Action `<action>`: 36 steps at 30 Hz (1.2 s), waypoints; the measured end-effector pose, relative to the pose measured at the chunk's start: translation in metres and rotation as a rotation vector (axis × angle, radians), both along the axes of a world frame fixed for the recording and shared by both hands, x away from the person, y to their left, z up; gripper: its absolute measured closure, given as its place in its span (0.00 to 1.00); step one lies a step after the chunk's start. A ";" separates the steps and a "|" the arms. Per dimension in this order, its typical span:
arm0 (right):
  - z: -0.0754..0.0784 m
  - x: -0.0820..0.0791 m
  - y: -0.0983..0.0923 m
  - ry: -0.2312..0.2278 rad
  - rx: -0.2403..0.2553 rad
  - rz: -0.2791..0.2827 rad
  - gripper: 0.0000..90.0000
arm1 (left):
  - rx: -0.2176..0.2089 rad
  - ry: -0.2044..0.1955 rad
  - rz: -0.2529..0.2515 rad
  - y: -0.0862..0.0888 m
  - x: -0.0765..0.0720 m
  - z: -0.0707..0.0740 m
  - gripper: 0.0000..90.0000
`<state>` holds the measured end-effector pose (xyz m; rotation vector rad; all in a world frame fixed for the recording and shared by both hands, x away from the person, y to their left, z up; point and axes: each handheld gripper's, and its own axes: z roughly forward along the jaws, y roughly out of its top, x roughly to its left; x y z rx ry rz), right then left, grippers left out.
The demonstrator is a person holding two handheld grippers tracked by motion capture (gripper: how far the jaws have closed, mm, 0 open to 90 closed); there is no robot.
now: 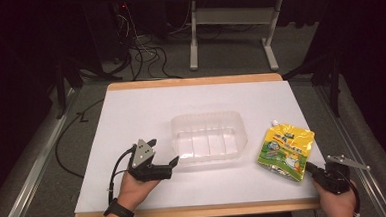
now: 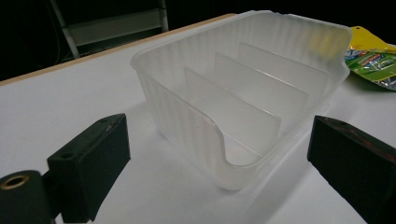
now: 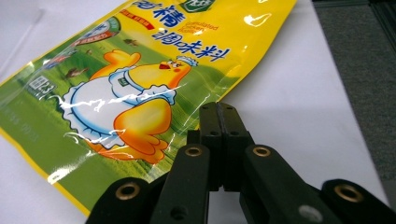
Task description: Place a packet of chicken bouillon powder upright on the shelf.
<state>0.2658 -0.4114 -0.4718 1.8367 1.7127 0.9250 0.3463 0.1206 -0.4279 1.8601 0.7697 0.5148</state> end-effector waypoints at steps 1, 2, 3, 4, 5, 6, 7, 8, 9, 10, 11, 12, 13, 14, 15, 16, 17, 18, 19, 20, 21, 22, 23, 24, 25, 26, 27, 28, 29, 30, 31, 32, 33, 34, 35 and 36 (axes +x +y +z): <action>0.000 0.000 0.002 0.005 0.002 0.006 1.00 | 0.001 0.000 0.001 0.000 0.000 0.000 0.07; 0.000 0.001 0.004 0.004 -0.004 0.021 1.00 | 0.002 0.002 0.002 0.000 0.000 0.000 0.08; 0.001 0.002 0.007 0.006 -0.003 0.031 1.00 | 0.001 0.001 0.002 0.001 0.000 0.000 0.08; 0.002 0.002 0.009 0.004 -0.008 0.043 1.00 | 0.002 0.001 0.003 0.001 0.000 0.000 0.08; 0.002 0.002 0.012 0.004 -0.010 0.052 1.00 | 0.002 0.001 0.004 0.001 0.000 0.000 0.08; 0.003 0.002 0.014 0.005 -0.014 0.064 1.00 | 0.001 0.001 0.005 0.001 0.000 0.000 0.08; 0.003 0.003 0.017 0.002 -0.021 0.078 1.00 | 0.002 0.003 0.001 0.001 0.000 0.000 0.08; 0.004 0.003 0.020 0.005 -0.024 0.089 1.00 | 0.002 0.003 -0.001 0.001 0.000 0.000 0.08; 0.004 0.003 0.022 0.007 -0.023 0.091 1.00 | 0.003 0.003 -0.003 0.001 0.000 0.000 0.08; 0.004 0.004 0.023 0.004 -0.032 0.102 1.00 | 0.002 0.002 -0.004 0.000 -0.001 0.000 0.08; 0.004 0.005 0.025 0.008 -0.028 0.105 1.00 | -0.001 0.003 -0.007 0.000 -0.001 0.000 0.08; 0.004 0.005 0.027 0.007 -0.031 0.109 1.00 | 0.000 0.004 -0.009 -0.001 -0.001 0.000 0.08; 0.004 0.005 0.028 0.006 -0.035 0.121 1.00 | 0.001 0.004 -0.011 -0.001 -0.002 0.000 0.08; 0.004 0.006 0.030 0.009 -0.030 0.121 1.00 | 0.001 0.003 -0.011 -0.001 -0.002 0.000 0.08; 0.004 0.006 0.031 0.010 -0.032 0.128 1.00 | 0.002 0.003 -0.012 -0.001 -0.002 0.000 0.08; 0.005 0.006 0.033 0.010 -0.033 0.134 1.00 | 0.001 0.003 -0.012 -0.001 -0.002 0.000 0.08; 0.005 0.007 0.035 0.008 -0.036 0.144 1.00 | 0.001 0.004 -0.014 -0.001 -0.002 0.000 0.09; 0.005 0.007 0.037 0.009 -0.036 0.148 1.00 | 0.001 0.004 -0.013 -0.001 -0.002 0.000 0.09; 0.005 0.008 0.038 0.012 -0.026 0.167 1.00 | 0.003 0.005 -0.014 -0.002 -0.002 0.000 0.09; 0.005 0.009 0.039 0.015 -0.027 0.172 1.00 | 0.003 0.004 -0.014 -0.002 -0.001 0.000 0.09; 0.006 0.010 0.041 0.014 -0.047 0.167 1.00 | 0.004 0.005 -0.016 -0.002 -0.001 0.000 0.09; 0.009 0.010 0.040 0.002 -0.056 0.157 1.00 | 0.007 0.001 -0.016 -0.002 -0.002 0.000 0.09; 0.012 0.010 0.038 -0.015 -0.057 0.144 0.97 | 0.011 0.001 -0.019 -0.002 -0.002 0.000 0.09; 0.015 0.011 0.036 -0.028 -0.047 0.124 0.95 | 0.015 -0.001 -0.020 -0.001 -0.002 0.000 0.10; 0.015 0.011 0.036 -0.028 -0.047 0.124 0.95 | 0.015 -0.001 -0.020 -0.001 -0.002 0.000 0.10; 0.017 0.014 0.029 -0.058 -0.027 0.082 0.89 | 0.019 0.001 -0.020 -0.001 -0.002 0.000 0.10; 0.018 0.016 0.026 -0.067 -0.019 0.070 0.85 | 0.021 0.000 -0.019 0.000 -0.002 0.000 0.10; 0.018 0.018 0.023 -0.080 -0.004 0.051 0.80 | 0.024 0.000 -0.018 0.001 -0.003 0.000 0.11; 0.019 0.022 0.019 -0.095 0.012 0.031 0.77 | 0.021 -0.002 -0.021 0.002 -0.003 0.000 0.13; 0.019 0.025 0.015 -0.106 0.029 0.013 0.73 | 0.022 -0.005 -0.018 0.002 -0.004 0.000 0.14; 0.019 0.029 0.011 -0.115 0.042 -0.012 0.72 | 0.018 -0.009 -0.012 0.003 -0.005 0.001 0.15; 0.019 0.034 0.006 -0.122 0.062 -0.026 0.69 | 0.018 -0.009 -0.010 0.004 -0.006 0.001 0.15; 0.018 0.038 0.003 -0.129 0.081 -0.043 0.67 | 0.015 -0.009 -0.005 0.005 -0.006 0.001 0.15; 0.017 0.042 -0.001 -0.134 0.091 -0.052 0.65 | 0.015 -0.006 0.000 0.006 -0.006 0.001 0.15; 0.016 0.047 -0.004 -0.131 0.097 -0.066 0.63 | 0.013 -0.003 0.003 0.007 -0.006 0.000 0.15; 0.014 0.051 -0.007 -0.135 0.107 -0.075 0.61 | 0.018 -0.001 0.006 0.008 -0.007 0.000 0.15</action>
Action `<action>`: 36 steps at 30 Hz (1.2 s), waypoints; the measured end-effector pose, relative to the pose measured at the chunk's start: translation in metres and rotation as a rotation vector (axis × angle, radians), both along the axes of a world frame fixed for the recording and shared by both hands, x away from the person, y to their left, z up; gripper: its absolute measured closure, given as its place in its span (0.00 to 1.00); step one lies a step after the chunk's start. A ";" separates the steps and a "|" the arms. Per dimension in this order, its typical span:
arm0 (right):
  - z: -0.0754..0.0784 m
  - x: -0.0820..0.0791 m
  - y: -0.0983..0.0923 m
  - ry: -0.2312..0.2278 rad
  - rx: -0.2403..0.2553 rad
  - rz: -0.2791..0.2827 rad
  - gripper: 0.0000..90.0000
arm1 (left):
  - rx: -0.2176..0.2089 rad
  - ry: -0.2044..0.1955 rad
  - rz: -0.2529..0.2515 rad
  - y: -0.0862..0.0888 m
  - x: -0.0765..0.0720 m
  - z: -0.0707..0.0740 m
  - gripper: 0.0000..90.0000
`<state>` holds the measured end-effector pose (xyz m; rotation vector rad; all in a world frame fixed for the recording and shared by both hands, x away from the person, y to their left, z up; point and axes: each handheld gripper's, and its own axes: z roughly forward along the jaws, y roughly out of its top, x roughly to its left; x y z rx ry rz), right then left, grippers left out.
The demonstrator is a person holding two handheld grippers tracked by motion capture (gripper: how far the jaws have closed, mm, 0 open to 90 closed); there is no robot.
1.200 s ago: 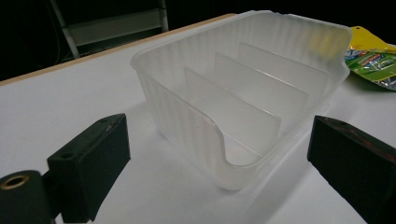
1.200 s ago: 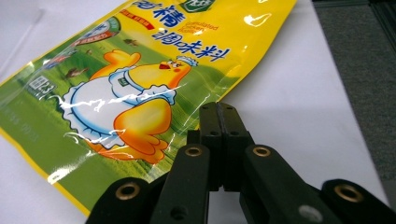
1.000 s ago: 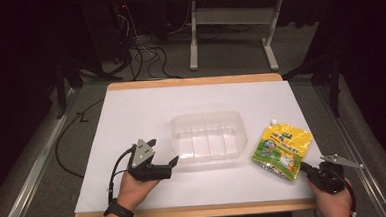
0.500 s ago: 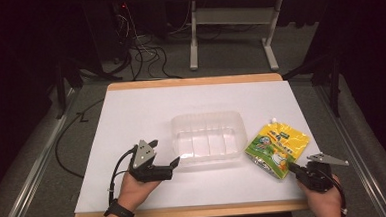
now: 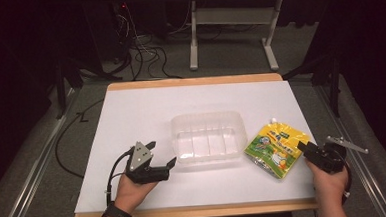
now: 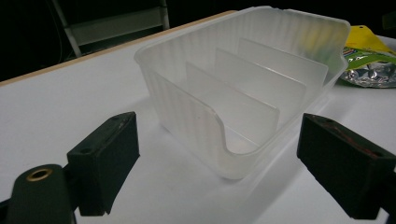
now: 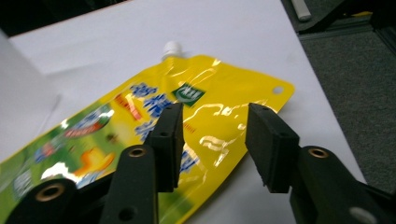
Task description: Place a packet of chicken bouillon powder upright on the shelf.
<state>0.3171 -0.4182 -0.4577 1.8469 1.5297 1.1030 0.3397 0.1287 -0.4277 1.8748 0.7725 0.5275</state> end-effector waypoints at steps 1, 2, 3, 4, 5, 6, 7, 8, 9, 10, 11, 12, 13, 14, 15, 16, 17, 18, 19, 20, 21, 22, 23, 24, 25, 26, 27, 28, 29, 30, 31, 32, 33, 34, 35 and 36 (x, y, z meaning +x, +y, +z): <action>-0.001 0.004 -0.003 0.000 0.010 -0.013 0.59 | -0.003 -0.002 0.006 0.001 0.000 0.000 0.15; -0.002 0.008 -0.006 0.001 0.015 -0.025 0.57 | -0.003 0.001 0.009 0.002 0.000 0.000 0.15; -0.003 0.012 -0.009 0.001 0.020 -0.035 0.55 | -0.004 0.001 0.011 0.003 -0.001 0.000 0.15; -0.004 0.014 -0.013 -0.002 0.033 -0.045 0.54 | -0.007 -0.001 0.015 0.003 -0.001 0.000 0.15; -0.005 0.017 -0.016 -0.003 0.036 -0.054 0.53 | -0.006 0.000 0.017 0.004 -0.001 0.000 0.15; -0.006 0.020 -0.020 -0.004 0.046 -0.065 0.52 | -0.005 0.000 0.019 0.005 -0.001 -0.001 0.15; -0.007 0.022 -0.023 -0.006 0.061 -0.068 0.50 | -0.005 0.003 0.019 0.006 -0.001 -0.001 0.15; -0.007 0.024 -0.026 -0.009 0.079 -0.072 0.50 | -0.006 0.004 0.023 0.007 -0.001 -0.001 0.15; -0.008 0.027 -0.028 -0.006 0.095 -0.070 0.49 | -0.007 0.004 0.025 0.008 -0.001 -0.001 0.15; -0.009 0.029 -0.029 -0.004 0.102 -0.071 0.49 | -0.009 0.005 0.027 0.008 -0.001 -0.001 0.15; -0.010 0.031 -0.031 -0.003 0.112 -0.073 0.49 | -0.012 0.007 0.029 0.009 -0.001 -0.001 0.15; -0.011 0.033 -0.032 0.000 0.124 -0.076 0.48 | -0.014 0.007 0.031 0.009 -0.001 -0.001 0.15; -0.012 0.035 -0.033 0.009 0.138 -0.078 0.48 | -0.012 0.008 0.030 0.009 -0.001 -0.001 0.15; -0.013 0.037 -0.034 0.006 0.148 -0.070 0.48 | -0.009 0.008 0.029 0.008 -0.001 -0.001 0.15; -0.014 0.038 -0.035 0.014 0.154 -0.073 0.48 | -0.007 0.007 0.027 0.008 -0.001 -0.001 0.15; -0.014 0.038 -0.035 0.014 0.154 -0.073 0.48 | -0.007 0.007 0.027 0.008 -0.001 -0.001 0.15; -0.015 0.039 -0.038 0.016 0.173 -0.074 0.48 | -0.007 0.009 0.024 0.006 -0.001 -0.002 0.15; -0.016 0.040 -0.038 0.019 0.190 -0.079 0.48 | -0.007 0.008 0.022 0.006 -0.002 -0.002 0.15; -0.017 0.040 -0.039 0.022 0.192 -0.074 0.49 | -0.003 0.009 0.020 0.005 -0.002 -0.002 0.15; -0.018 0.040 -0.039 0.025 0.197 -0.072 0.49 | 0.000 0.008 0.017 0.005 -0.002 -0.002 0.15; -0.019 0.040 -0.040 0.024 0.222 -0.067 0.50 | 0.001 0.006 0.015 0.004 -0.002 -0.002 0.15; -0.020 0.040 -0.041 0.024 0.238 -0.065 0.51 | 0.003 0.005 0.013 0.004 -0.002 -0.002 0.15; -0.021 0.040 -0.042 0.025 0.243 -0.062 0.53 | 0.003 0.005 0.010 0.004 -0.002 -0.002 0.15; -0.022 0.040 -0.041 0.029 0.260 -0.064 0.54 | 0.003 0.003 0.010 0.004 -0.003 -0.002 0.15; -0.023 0.040 -0.042 0.032 0.260 -0.055 0.56 | 0.005 0.001 0.011 0.004 -0.003 -0.002 0.16; -0.024 0.040 -0.042 0.031 0.269 -0.048 0.58 | 0.004 0.001 0.010 0.004 -0.003 -0.002 0.16; -0.024 0.039 -0.041 0.035 0.282 -0.049 0.58 | 0.003 0.000 0.010 0.004 -0.003 -0.002 0.16; -0.024 0.039 -0.041 0.034 0.283 -0.047 0.59 | 0.002 -0.001 0.011 0.004 -0.003 -0.002 0.16; -0.024 0.038 -0.042 0.022 0.299 -0.041 0.60 | 0.002 -0.001 0.011 0.004 -0.003 -0.002 0.16; -0.024 0.037 -0.042 0.019 0.313 -0.039 0.61 | 0.002 -0.002 0.012 0.005 -0.003 -0.002 0.16; -0.024 0.036 -0.043 0.015 0.320 -0.033 0.62 | 0.002 -0.003 0.013 0.005 -0.003 -0.002 0.16; -0.023 0.034 -0.043 0.006 0.313 -0.021 0.63 | 0.001 -0.006 0.014 0.005 -0.003 -0.002 0.16; -0.022 0.033 -0.042 -0.004 0.314 -0.010 0.63 | 0.003 -0.005 0.013 0.005 -0.003 -0.002 0.16; -0.020 0.031 -0.041 -0.023 0.312 0.005 0.64 | 0.005 -0.006 0.013 0.004 -0.002 -0.002 0.16; -0.018 0.028 -0.040 -0.039 0.320 0.023 0.66 | 0.005 -0.004 0.013 0.004 -0.002 -0.003 0.16; -0.015 0.026 -0.038 -0.058 0.331 0.043 0.67 | 0.005 -0.004 0.012 0.003 -0.002 -0.003 0.16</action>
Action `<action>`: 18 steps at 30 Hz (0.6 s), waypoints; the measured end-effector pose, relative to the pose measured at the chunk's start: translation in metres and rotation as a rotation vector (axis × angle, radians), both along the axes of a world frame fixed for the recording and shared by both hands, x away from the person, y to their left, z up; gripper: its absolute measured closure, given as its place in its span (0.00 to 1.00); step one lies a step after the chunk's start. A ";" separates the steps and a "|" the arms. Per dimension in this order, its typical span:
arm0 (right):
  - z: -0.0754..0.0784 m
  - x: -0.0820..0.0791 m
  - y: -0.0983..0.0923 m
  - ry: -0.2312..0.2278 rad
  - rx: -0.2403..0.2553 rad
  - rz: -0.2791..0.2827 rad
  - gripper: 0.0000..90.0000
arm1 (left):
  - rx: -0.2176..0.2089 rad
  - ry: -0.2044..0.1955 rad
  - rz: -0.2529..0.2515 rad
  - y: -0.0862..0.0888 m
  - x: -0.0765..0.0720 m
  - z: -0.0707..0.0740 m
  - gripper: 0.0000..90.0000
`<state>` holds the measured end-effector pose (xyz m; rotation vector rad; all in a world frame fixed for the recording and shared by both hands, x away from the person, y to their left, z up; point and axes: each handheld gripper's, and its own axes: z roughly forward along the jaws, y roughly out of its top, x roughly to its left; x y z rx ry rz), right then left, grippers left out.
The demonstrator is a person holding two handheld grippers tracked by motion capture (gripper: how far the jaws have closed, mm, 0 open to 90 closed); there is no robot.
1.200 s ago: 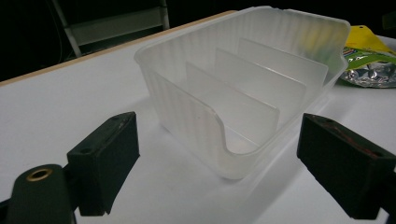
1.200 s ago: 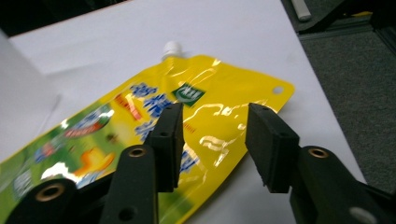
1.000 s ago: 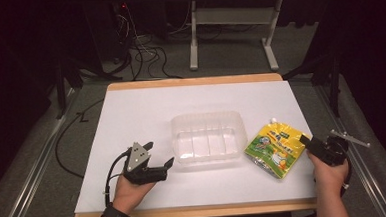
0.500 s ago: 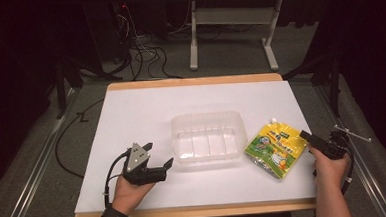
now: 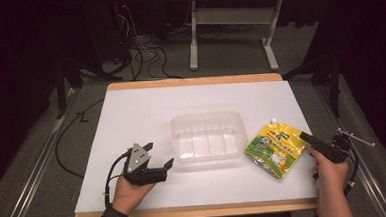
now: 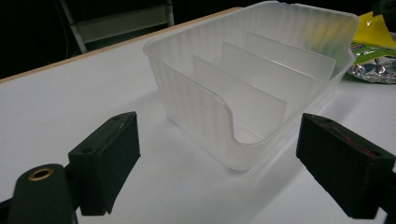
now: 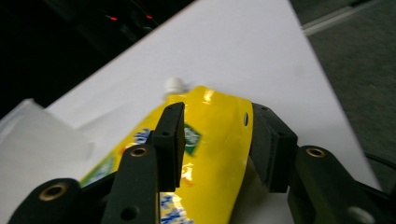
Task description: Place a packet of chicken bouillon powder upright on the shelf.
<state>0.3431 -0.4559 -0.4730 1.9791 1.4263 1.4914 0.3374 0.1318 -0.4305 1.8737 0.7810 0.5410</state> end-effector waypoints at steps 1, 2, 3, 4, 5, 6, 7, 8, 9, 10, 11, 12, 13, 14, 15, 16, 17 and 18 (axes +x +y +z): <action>0.003 -0.002 0.003 -0.012 -0.005 0.011 0.69 | 0.000 0.001 -0.002 0.000 0.000 0.000 0.16; 0.004 -0.003 0.005 -0.013 -0.018 0.020 0.70 | 0.002 0.001 -0.004 -0.001 0.000 0.000 0.16; 0.004 -0.003 0.007 -0.004 -0.027 0.025 0.70 | 0.002 0.001 -0.004 -0.001 0.000 0.000 0.16; 0.002 -0.002 0.008 0.016 -0.051 0.018 0.70 | 0.004 -0.001 -0.007 -0.002 0.000 0.000 0.16; -0.001 -0.001 0.008 0.032 -0.054 0.013 0.70 | 0.005 -0.002 -0.008 -0.002 0.000 0.000 0.16; -0.003 0.000 0.006 0.037 -0.032 0.018 0.70 | 0.007 -0.002 -0.010 -0.002 -0.001 0.000 0.16; -0.005 0.001 0.005 0.050 -0.018 0.017 0.71 | 0.009 -0.003 -0.011 -0.002 -0.001 0.000 0.16; -0.007 0.002 0.004 0.054 -0.017 0.025 0.73 | 0.011 -0.004 -0.012 -0.002 -0.001 0.000 0.16; -0.008 0.003 0.005 0.064 -0.017 0.034 0.73 | 0.011 -0.004 -0.012 -0.002 -0.001 0.000 0.16; -0.010 0.005 0.007 0.076 -0.020 0.045 0.72 | 0.010 -0.004 -0.011 -0.002 -0.001 0.000 0.16; -0.011 0.007 0.009 0.097 -0.024 0.055 0.73 | 0.009 -0.004 -0.011 -0.002 -0.001 0.000 0.16; -0.011 0.009 0.010 0.114 -0.044 0.059 0.74 | 0.008 -0.002 -0.011 -0.002 0.000 0.000 0.16; -0.011 0.010 0.012 0.118 -0.053 0.060 0.78 | 0.006 -0.002 -0.011 -0.002 0.000 0.000 0.16; -0.010 0.010 0.013 0.114 -0.045 0.064 0.83 | 0.006 -0.002 -0.011 -0.002 0.000 0.000 0.16; -0.010 0.010 0.012 0.103 -0.048 0.066 0.89 | 0.006 -0.004 -0.010 -0.002 0.000 0.000 0.16; -0.009 0.009 0.013 0.101 -0.050 0.065 0.93 | 0.005 -0.004 -0.010 -0.002 0.000 0.000 0.16; -0.008 0.008 0.013 0.098 -0.062 0.067 0.97 | 0.005 -0.005 -0.010 -0.002 0.000 0.000 0.16; -0.006 0.007 0.014 0.094 -0.076 0.069 1.00 | 0.005 -0.004 -0.010 -0.002 0.000 0.000 0.16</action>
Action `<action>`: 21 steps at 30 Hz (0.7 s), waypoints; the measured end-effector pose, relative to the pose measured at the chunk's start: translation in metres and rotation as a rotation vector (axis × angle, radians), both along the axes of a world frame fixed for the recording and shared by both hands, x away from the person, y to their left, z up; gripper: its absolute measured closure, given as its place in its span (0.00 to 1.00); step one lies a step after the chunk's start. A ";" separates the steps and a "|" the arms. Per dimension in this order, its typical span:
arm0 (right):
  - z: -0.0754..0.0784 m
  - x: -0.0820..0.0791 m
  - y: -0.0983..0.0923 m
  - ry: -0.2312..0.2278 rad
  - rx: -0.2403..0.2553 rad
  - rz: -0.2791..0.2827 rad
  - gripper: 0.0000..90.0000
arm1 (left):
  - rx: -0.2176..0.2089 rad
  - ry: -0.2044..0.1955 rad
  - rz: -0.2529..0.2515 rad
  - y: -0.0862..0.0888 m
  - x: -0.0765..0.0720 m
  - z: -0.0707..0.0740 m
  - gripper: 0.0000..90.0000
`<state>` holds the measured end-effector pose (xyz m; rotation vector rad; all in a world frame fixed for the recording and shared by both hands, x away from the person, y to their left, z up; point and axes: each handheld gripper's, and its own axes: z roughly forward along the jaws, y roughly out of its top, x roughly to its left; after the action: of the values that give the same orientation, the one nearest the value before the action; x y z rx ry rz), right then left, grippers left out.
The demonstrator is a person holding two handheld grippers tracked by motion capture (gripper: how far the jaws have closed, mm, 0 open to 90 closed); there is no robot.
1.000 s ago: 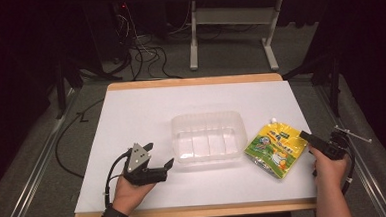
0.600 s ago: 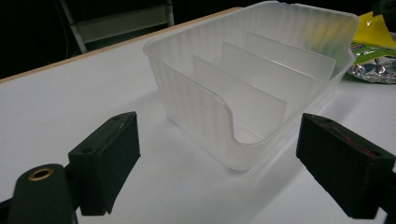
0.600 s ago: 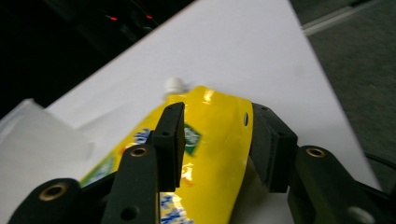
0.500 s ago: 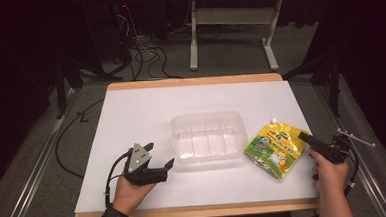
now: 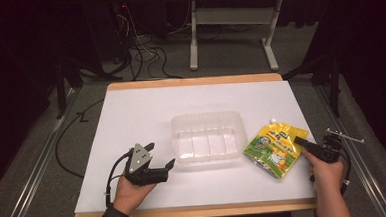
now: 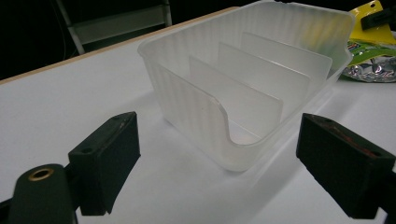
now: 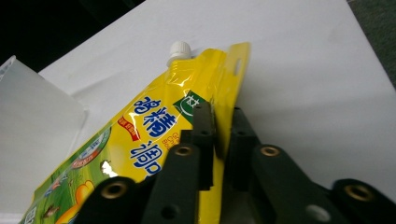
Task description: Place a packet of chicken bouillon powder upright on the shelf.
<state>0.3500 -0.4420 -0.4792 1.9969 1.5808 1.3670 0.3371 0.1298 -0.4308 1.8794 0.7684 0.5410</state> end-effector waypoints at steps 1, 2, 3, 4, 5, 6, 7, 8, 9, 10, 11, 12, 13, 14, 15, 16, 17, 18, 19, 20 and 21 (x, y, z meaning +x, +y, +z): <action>0.001 -0.001 0.001 -0.009 -0.009 0.010 1.00 | 0.000 0.000 0.001 0.000 0.000 0.000 0.16; 0.003 -0.002 0.002 -0.015 -0.023 0.019 1.00 | -0.001 0.002 0.000 0.000 0.000 0.000 0.16; 0.006 -0.004 0.003 -0.021 -0.045 0.021 1.00 | -0.003 0.002 0.000 0.000 0.000 0.000 0.16; 0.008 -0.005 0.005 -0.028 -0.064 0.028 1.00 | -0.005 0.002 0.000 0.000 0.000 0.000 0.16; 0.011 -0.006 0.007 -0.034 -0.077 0.033 1.00 | -0.005 0.002 -0.002 -0.001 0.001 0.000 0.16; 0.015 -0.009 0.009 -0.047 -0.088 0.034 1.00 | -0.005 0.003 -0.002 -0.001 0.000 0.000 0.16; 0.018 -0.010 0.010 -0.058 -0.094 0.034 1.00 | -0.005 0.002 -0.003 -0.001 0.000 0.000 0.16; 0.022 -0.013 0.011 -0.077 -0.099 0.034 1.00 | -0.004 0.001 -0.004 -0.001 0.000 0.000 0.16; 0.025 -0.015 0.012 -0.093 -0.097 0.033 1.00 | -0.004 -0.001 -0.004 -0.001 0.000 0.000 0.16; 0.029 -0.017 0.013 -0.108 -0.101 0.031 1.00 | -0.007 -0.002 -0.004 -0.001 0.000 0.000 0.16; 0.032 -0.019 0.015 -0.121 -0.103 0.034 1.00 | -0.008 -0.003 -0.003 -0.001 0.000 0.001 0.16; 0.035 -0.021 0.016 -0.131 -0.109 0.034 1.00 | -0.008 -0.003 -0.003 0.000 0.000 0.001 0.16; 0.038 -0.023 0.019 -0.142 -0.112 0.034 1.00 | -0.009 -0.002 -0.002 0.000 0.000 0.001 0.16; 0.042 -0.025 0.021 -0.156 -0.113 0.034 1.00 | -0.010 -0.002 -0.002 0.000 0.000 0.001 0.16; 0.045 -0.026 0.022 -0.170 -0.113 0.040 1.00 | -0.010 -0.003 -0.002 0.000 -0.001 0.001 0.16; 0.049 -0.028 0.025 -0.180 -0.110 0.041 1.00 | -0.012 -0.006 0.000 0.001 -0.001 0.001 0.16; 0.052 -0.029 0.027 -0.197 -0.115 0.048 1.00 | -0.014 -0.009 0.000 0.001 -0.001 0.002 0.16; 0.056 -0.031 0.029 -0.211 -0.121 0.050 1.00 | -0.015 -0.011 0.000 0.001 -0.001 0.002 0.16; 0.060 -0.032 0.032 -0.224 -0.124 0.058 1.00 | -0.015 -0.013 0.001 0.001 -0.001 0.002 0.16; 0.063 -0.033 0.035 -0.236 -0.125 0.068 1.00 | -0.013 -0.011 0.001 0.002 -0.001 0.002 0.16; 0.067 -0.034 0.037 -0.247 -0.131 0.072 1.00 | -0.017 -0.009 0.001 0.002 -0.001 0.002 0.16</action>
<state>0.3159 -0.4048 -0.4121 1.6405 1.5963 1.4331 0.3361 0.1320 -0.4284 1.8599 0.7661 0.5411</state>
